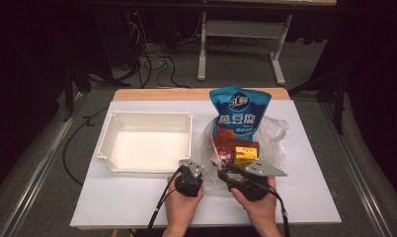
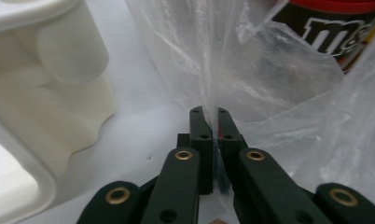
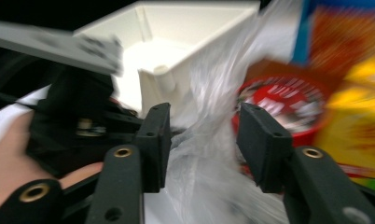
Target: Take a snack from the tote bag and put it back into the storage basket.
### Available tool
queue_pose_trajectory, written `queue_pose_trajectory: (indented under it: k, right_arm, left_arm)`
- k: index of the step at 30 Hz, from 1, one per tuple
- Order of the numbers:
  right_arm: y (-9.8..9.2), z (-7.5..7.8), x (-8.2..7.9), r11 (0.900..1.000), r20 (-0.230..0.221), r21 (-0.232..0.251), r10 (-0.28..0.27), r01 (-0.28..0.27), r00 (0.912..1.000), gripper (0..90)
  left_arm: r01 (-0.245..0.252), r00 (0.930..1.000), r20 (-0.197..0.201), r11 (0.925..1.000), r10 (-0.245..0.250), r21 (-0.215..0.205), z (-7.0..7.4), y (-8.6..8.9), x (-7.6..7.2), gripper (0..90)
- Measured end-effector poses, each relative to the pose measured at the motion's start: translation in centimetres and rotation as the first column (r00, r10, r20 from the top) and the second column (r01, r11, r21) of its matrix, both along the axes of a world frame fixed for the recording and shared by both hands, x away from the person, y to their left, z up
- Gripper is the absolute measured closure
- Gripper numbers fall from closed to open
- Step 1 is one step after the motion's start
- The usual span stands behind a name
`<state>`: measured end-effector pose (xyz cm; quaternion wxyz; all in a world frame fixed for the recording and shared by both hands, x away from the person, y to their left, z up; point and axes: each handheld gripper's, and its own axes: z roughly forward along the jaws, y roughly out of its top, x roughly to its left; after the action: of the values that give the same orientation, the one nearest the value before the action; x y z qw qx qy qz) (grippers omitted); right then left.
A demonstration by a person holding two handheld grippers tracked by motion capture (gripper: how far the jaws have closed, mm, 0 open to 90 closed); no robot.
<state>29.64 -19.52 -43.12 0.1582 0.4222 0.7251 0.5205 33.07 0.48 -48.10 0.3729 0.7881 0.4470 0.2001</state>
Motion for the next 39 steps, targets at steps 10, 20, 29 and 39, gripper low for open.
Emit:
queue_pose_trajectory:
  k: [10, 20, 29, 39]
  right_arm:
    - [4.0, -4.0, 2.4, 0.99, -0.094, -0.139, 0.013, -0.026, 0.9955, 89.4]
    - [4.6, -5.0, 3.1, 0.989, -0.194, -0.137, 0.029, -0.056, 0.9806, 89.8]
    - [4.1, -4.9, 2.2, 0.981, -0.2, -0.166, 0.062, -0.096, 0.9779, 90.0]
    - [4.7, -5.3, 2.3, 0.977, -0.233, -0.184, 0.062, -0.106, 0.9706, 90.0]
  left_arm:
    - [0.051, 0.9985, 0.024, 0.9903, -0.048, -0.129, 0.9, 2.5, -1.4, 69.7]
    - [-0.016, 0.9987, 0.045, 0.9879, 0.024, -0.154, 2.6, 2.6, -1.5, 48.9]
    - [-0.086, 0.9953, 0.029, 0.9806, 0.092, -0.176, 2.9, 3.1, -0.9, 42.9]
    - [-0.049, 0.9914, 0.102, 0.9568, 0.081, -0.287, 5.9, 3.0, -0.7, 37.9]
